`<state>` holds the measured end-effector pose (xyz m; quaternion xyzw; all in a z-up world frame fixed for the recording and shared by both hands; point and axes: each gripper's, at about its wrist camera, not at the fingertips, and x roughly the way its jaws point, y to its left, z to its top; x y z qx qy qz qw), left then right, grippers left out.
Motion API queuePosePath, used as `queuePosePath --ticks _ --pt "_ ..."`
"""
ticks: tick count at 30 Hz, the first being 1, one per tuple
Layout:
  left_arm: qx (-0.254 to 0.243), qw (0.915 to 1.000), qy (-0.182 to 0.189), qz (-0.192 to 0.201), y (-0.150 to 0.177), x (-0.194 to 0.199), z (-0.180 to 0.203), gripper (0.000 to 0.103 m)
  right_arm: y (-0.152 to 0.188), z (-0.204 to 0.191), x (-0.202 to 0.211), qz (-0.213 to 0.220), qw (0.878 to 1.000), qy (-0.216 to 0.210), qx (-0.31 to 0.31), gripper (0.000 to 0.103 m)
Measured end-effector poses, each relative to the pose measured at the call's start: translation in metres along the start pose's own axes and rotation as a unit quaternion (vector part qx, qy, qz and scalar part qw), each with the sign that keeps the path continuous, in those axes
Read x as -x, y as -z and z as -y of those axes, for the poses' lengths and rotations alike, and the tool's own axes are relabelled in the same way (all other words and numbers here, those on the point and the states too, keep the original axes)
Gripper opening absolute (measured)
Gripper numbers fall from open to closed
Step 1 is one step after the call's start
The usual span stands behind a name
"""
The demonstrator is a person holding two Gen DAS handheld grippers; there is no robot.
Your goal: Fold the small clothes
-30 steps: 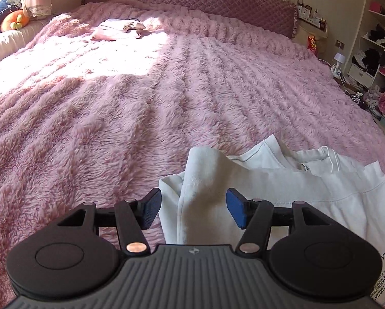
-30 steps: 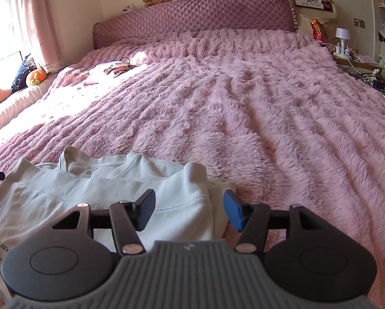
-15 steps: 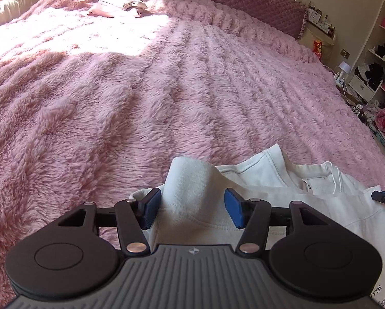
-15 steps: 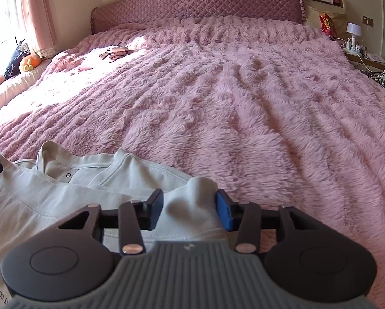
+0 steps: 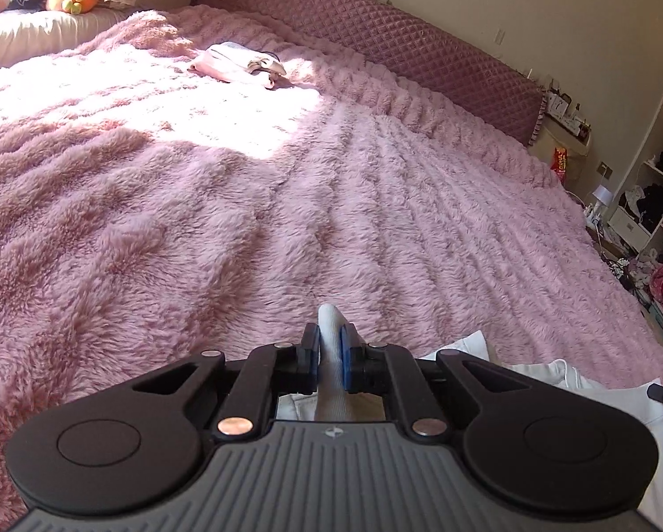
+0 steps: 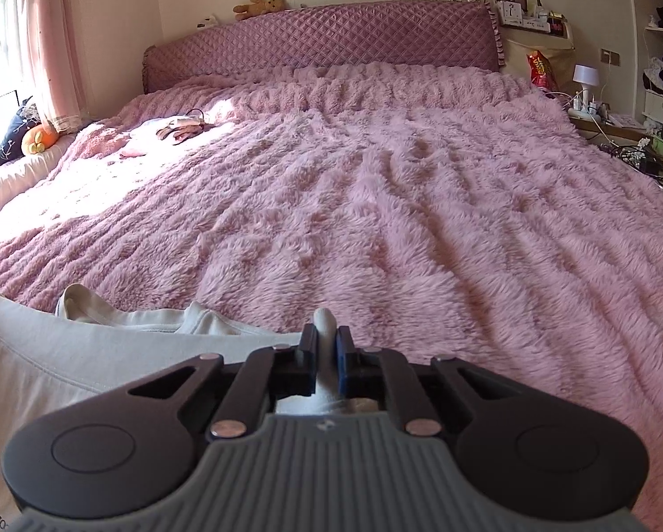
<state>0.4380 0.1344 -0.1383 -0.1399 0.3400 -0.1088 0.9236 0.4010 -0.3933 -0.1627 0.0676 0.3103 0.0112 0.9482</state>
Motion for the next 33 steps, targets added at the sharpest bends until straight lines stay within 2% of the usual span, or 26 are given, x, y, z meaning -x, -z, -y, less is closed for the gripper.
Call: queuePosePath --ticks 7,11,13,14,15,17,19,23,28,31,32,33 --pt "-0.017 0.9984 -0.036 -0.04 0.019 -0.031 -0.006 0.012 0.014 0.001 -0.031 -0.037 0.999 0.028 -0.009 0.003" --pt "-0.032 0.9973 -0.048 -0.044 0.022 -0.032 -0.006 0.025 0.022 0.003 -0.036 -0.042 0.998 0.034 -0.011 0.003" --pt "-0.025 0.9975 -0.046 -0.047 0.02 -0.03 -0.008 0.029 0.023 0.004 -0.038 -0.045 0.998 0.039 -0.018 0.006" --pt "-0.022 0.9977 -0.045 -0.046 0.019 -0.029 -0.009 0.033 0.023 0.005 -0.037 -0.045 0.998 0.041 -0.022 0.013" --pt "-0.017 0.9978 -0.045 -0.045 0.017 -0.025 -0.01 0.036 0.022 0.005 -0.034 -0.042 0.998 0.043 -0.025 0.029" --pt "-0.017 0.9983 -0.046 -0.032 0.014 -0.011 -0.009 0.048 0.02 0.005 -0.021 -0.029 0.999 0.036 -0.026 0.042" --pt "-0.022 0.9983 -0.052 -0.016 0.015 0.012 -0.01 0.051 0.021 0.006 0.001 -0.016 0.999 0.016 -0.031 0.044" --pt "-0.021 0.9996 -0.018 -0.008 0.034 0.069 -0.02 0.051 0.042 0.018 0.059 -0.014 0.997 -0.042 -0.064 0.051" --pt "0.015 0.9983 0.056 -0.006 0.084 0.131 -0.026 0.051 0.098 0.033 0.123 -0.041 0.99 -0.056 -0.124 0.052" --pt "0.024 0.9966 0.075 -0.024 0.106 0.142 -0.025 0.051 0.129 0.038 0.146 -0.058 0.985 -0.056 -0.153 0.051" --pt "0.024 0.9962 0.078 -0.031 0.111 0.142 -0.025 0.051 0.135 0.038 0.15 -0.064 0.984 -0.058 -0.155 0.043" --pt "0.024 0.996 0.077 -0.038 0.115 0.14 -0.024 0.051 0.14 0.037 0.152 -0.072 0.983 -0.062 -0.155 0.013"
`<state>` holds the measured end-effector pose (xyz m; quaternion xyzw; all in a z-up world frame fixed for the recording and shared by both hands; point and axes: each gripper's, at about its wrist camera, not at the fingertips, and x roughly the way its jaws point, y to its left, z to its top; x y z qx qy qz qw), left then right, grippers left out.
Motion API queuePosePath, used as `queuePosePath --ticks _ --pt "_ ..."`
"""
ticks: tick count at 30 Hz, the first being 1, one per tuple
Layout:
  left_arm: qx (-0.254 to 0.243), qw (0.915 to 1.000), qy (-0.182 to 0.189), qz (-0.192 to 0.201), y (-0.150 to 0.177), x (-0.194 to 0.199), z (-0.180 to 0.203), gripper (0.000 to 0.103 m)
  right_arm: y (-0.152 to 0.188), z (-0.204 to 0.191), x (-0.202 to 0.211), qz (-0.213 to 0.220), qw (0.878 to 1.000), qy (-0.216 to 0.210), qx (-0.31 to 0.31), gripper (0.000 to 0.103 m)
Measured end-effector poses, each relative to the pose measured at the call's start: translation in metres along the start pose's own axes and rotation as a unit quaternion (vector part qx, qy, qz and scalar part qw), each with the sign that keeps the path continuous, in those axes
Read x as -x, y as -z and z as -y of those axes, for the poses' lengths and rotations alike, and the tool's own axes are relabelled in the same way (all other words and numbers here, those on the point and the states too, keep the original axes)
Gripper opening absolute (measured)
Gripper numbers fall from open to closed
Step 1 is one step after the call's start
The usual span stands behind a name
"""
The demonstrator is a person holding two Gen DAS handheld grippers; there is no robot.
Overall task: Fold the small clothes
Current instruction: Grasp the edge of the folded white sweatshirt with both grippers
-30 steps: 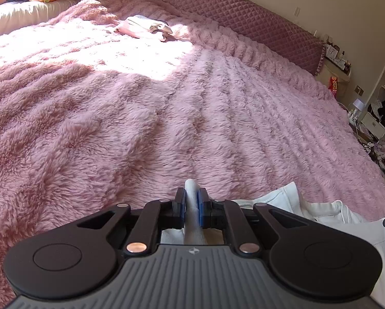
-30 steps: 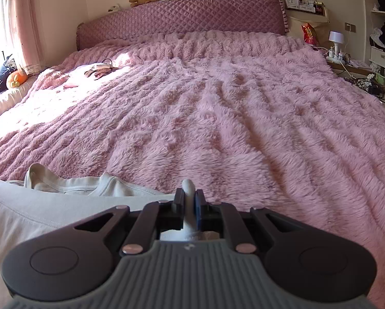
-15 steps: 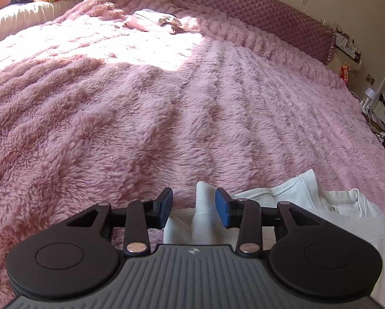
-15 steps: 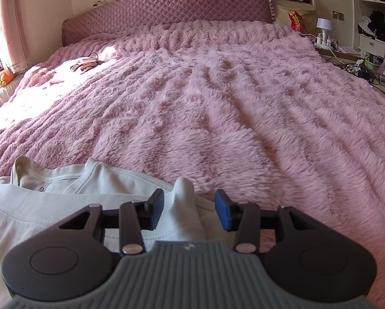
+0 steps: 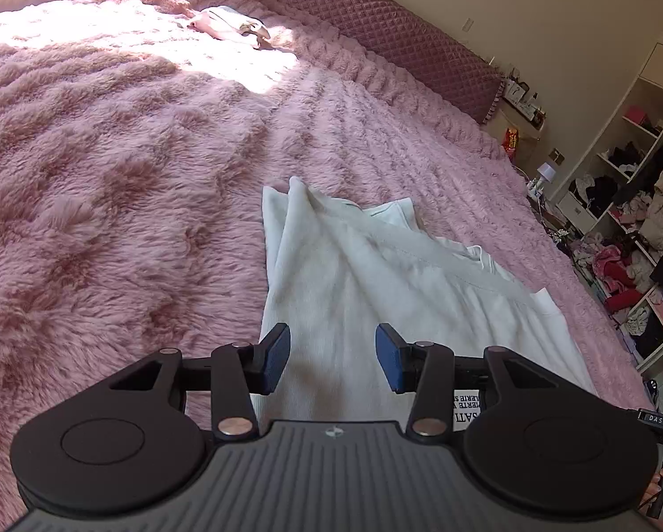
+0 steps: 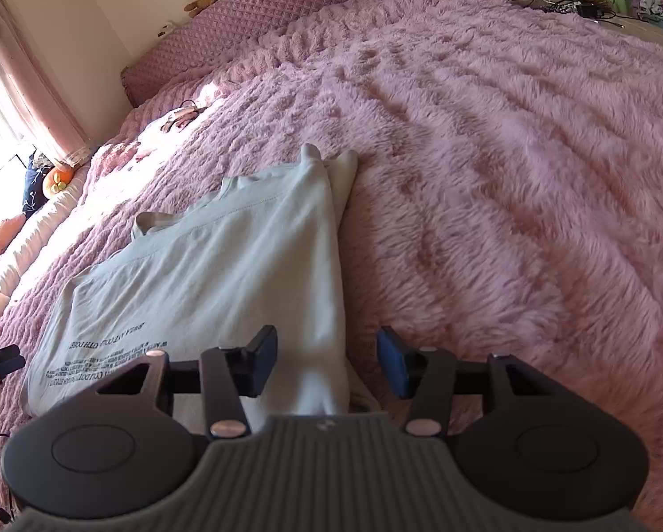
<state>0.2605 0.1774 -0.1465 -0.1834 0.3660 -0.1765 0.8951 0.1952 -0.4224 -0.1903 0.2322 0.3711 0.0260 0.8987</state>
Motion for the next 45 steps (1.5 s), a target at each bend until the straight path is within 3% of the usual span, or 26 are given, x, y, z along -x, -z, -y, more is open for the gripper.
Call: queuePosePath --ticks 1,6,11,13,14,15,16,19,22,24,27,30,33,36,39,45 --pt "0.0 1.0 -0.003 -0.009 0.005 -0.001 0.0 0.051 0.005 0.001 0.0 -0.016 1.0 -0.003 -0.001 0.001" --pt "-0.015 0.9989 -0.021 -0.04 0.013 -0.02 -0.004 0.051 0.008 -0.003 0.014 0.002 1.0 0.022 0.013 0.001" --pt "-0.044 0.9971 -0.039 -0.048 0.018 -0.028 0.001 0.052 0.014 -0.006 -0.001 -0.036 0.997 0.054 0.033 0.002" --pt "-0.046 0.9971 -0.037 -0.047 0.018 -0.024 0.003 0.053 0.009 -0.016 0.001 -0.021 0.995 0.089 0.04 0.023" --pt "-0.045 0.9973 -0.035 -0.045 0.017 -0.021 0.004 0.053 0.007 -0.022 0.005 -0.005 0.993 0.108 0.043 0.043" --pt "-0.043 0.9976 -0.032 -0.043 0.016 -0.018 0.004 0.053 0.004 -0.03 0.011 0.019 0.991 0.121 0.048 0.051" --pt "-0.041 0.998 -0.027 -0.04 0.013 -0.015 0.004 0.054 0.003 -0.037 0.014 0.035 0.991 0.121 0.054 0.05" --pt "-0.031 0.9992 -0.012 -0.022 0.004 -0.005 0.0 0.057 -0.004 -0.072 0.023 0.067 0.992 0.078 0.069 0.05" --pt "-0.012 0.9998 -0.014 0.001 -0.011 -0.002 -0.009 0.066 -0.001 -0.121 0.016 0.059 0.994 0.01 0.093 0.052" --pt "0.011 0.9999 -0.007 0.0 -0.022 -0.008 -0.021 0.066 0.01 -0.163 0.006 0.045 0.99 -0.032 0.13 0.059" --pt "0.062 0.9979 0.01 -0.015 -0.036 -0.023 -0.043 0.066 0.03 -0.213 -0.015 0.016 0.984 -0.09 0.155 0.058" --pt "0.115 0.9927 0.032 -0.015 -0.044 -0.033 -0.063 0.066 0.058 -0.267 -0.03 0.008 0.971 -0.102 0.216 0.058" --pt "0.15 0.9866 0.06 -0.023 -0.05 -0.045 -0.078 0.066 0.09 -0.318 -0.04 0.009 0.948 -0.1 0.301 0.058" --pt "0.152 0.9857 0.061 -0.039 -0.053 -0.057 -0.084 0.066 0.116 -0.354 -0.053 0.003 0.929 -0.095 0.357 0.058" --pt "0.151 0.9849 0.067 -0.052 -0.055 -0.069 -0.086 0.066 0.142 -0.385 -0.071 0.013 0.902 -0.078 0.425 0.058" --pt "0.16 0.9802 0.09 -0.073 -0.068 -0.089 -0.086 0.067 0.163 -0.416 -0.099 0.001 0.88 -0.075 0.47 0.058"
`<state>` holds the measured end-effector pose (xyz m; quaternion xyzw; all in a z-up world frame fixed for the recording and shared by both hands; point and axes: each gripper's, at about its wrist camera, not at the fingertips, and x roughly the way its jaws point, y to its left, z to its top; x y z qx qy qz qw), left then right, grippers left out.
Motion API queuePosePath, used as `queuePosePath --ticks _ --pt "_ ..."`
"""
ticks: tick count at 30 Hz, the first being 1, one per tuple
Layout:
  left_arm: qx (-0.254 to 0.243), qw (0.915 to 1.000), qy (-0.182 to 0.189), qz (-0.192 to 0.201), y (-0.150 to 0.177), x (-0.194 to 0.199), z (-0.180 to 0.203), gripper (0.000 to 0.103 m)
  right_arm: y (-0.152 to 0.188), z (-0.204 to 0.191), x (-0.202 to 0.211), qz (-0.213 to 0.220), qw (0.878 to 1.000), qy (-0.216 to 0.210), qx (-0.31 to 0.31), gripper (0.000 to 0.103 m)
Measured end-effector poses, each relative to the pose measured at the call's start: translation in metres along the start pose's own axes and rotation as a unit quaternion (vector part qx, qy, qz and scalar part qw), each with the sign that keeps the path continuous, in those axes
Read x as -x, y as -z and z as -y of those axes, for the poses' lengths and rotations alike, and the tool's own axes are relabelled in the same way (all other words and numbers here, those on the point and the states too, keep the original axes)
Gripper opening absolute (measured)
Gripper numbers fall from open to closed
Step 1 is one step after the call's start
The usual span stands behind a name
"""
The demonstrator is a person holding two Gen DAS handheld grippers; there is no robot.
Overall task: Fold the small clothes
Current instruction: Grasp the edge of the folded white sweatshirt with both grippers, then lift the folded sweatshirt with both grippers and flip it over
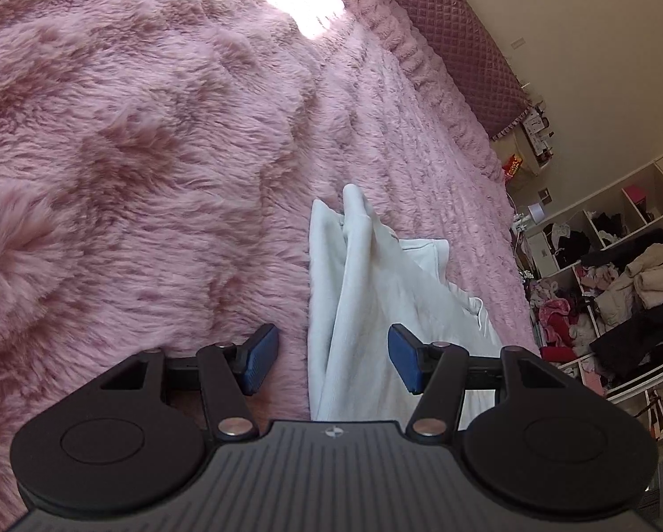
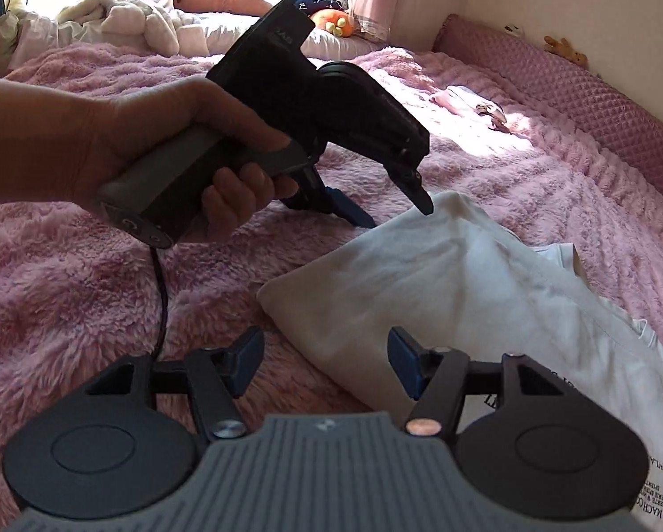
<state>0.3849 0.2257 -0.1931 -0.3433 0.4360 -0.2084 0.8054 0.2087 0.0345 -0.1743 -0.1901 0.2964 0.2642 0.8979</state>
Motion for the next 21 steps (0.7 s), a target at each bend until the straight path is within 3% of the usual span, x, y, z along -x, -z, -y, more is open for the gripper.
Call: queuePosePath --ticks 6,13,21 --pt "-0.001 0.9999 0.0 -0.015 -0.017 -0.026 0.008 0.067 -0.001 -0.023 -0.016 0.004 0.998 0.023 0.057 0.064" --pt "0.007 0.9998 0.009 -0.016 -0.023 -0.05 0.01 0.071 0.007 -0.041 -0.027 0.037 0.987 0.07 0.14 0.072" --pt "0.017 0.9996 0.017 -0.018 -0.038 -0.068 0.012 0.071 0.004 -0.034 -0.039 0.045 0.986 0.083 0.137 0.072"
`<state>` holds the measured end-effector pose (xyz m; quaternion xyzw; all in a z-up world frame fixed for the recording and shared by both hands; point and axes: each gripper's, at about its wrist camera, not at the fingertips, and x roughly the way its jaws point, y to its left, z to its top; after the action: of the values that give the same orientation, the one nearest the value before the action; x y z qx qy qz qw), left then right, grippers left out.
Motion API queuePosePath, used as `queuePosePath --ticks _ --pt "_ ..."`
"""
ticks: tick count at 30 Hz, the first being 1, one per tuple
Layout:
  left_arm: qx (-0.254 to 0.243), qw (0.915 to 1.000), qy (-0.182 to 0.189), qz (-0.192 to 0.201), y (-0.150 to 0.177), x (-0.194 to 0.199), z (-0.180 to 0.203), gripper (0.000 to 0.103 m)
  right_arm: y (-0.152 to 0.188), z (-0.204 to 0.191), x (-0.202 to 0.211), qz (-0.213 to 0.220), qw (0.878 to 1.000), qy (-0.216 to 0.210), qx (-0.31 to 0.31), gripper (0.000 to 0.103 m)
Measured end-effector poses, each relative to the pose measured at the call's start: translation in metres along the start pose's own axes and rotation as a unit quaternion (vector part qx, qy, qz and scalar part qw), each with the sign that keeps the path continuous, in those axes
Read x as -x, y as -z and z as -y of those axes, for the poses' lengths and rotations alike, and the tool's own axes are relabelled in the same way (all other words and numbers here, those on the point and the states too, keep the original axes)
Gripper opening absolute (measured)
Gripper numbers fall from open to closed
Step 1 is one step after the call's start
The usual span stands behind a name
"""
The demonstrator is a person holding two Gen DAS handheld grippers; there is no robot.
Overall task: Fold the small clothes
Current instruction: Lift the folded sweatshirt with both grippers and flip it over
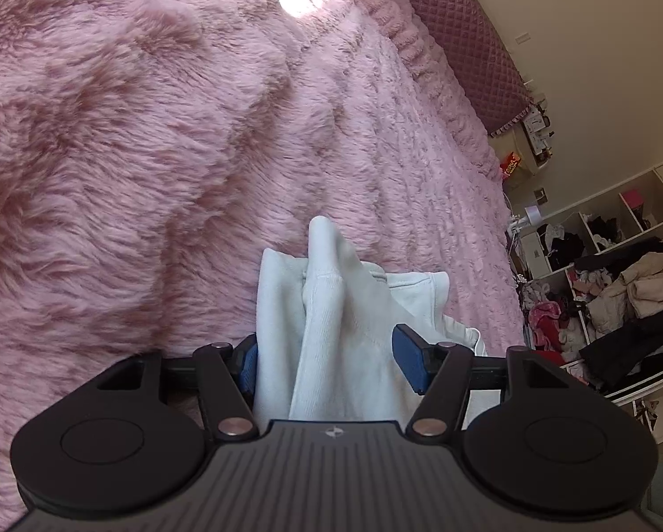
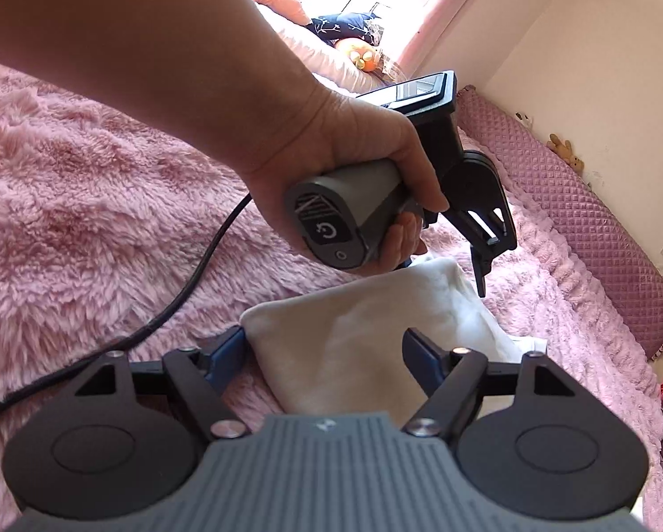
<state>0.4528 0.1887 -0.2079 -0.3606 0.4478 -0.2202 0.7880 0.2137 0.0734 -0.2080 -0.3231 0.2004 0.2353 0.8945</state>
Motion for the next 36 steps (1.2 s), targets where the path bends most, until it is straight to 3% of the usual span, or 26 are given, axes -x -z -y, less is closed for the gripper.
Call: queuePosePath --ticks 12,17,20,25,26,27,28,29,32,36 --pt "0.023 0.9989 0.041 -0.006 -0.011 -0.012 -0.005 0.071 0.002 -0.004 -0.001 0.03 0.999 0.026 0.035 0.072" --pt "0.042 0.9964 0.065 -0.037 -0.012 -0.013 -0.014 0.071 0.004 -0.007 0.003 0.026 0.999 0.03 0.031 0.071" --pt "0.031 0.997 0.056 -0.044 -0.01 -0.012 -0.014 0.071 0.005 -0.008 0.007 0.03 0.999 0.023 0.036 0.067" --pt "0.027 0.9974 0.054 -0.041 -0.004 -0.015 -0.009 0.071 0.003 -0.015 0.004 0.031 0.998 0.018 0.053 0.046" --pt "0.027 0.9973 0.056 -0.039 -0.003 -0.015 -0.008 0.068 0.003 -0.015 0.003 0.029 0.998 0.014 0.054 0.034" --pt "0.027 0.9977 0.05 -0.036 -0.003 -0.015 -0.007 0.065 0.002 -0.014 0.003 0.025 0.998 0.003 0.052 0.015" --pt "0.029 0.9983 0.04 -0.032 -0.002 -0.015 -0.006 0.055 0.002 -0.014 0.005 0.027 0.998 -0.003 0.048 0.009" --pt "0.031 0.9986 0.031 -0.029 -0.001 -0.015 -0.006 0.041 0.002 -0.016 0.008 0.03 0.998 -0.001 0.048 0.009" --pt "0.039 0.9985 0.034 -0.017 0.001 -0.011 -0.01 0.021 0.002 -0.014 0.016 0.038 0.999 0.004 0.039 0.005" --pt "0.039 0.9984 0.039 -0.002 0.004 -0.002 -0.006 0.016 0.002 0.0 0.03 0.042 0.999 0.006 -0.003 0.004"
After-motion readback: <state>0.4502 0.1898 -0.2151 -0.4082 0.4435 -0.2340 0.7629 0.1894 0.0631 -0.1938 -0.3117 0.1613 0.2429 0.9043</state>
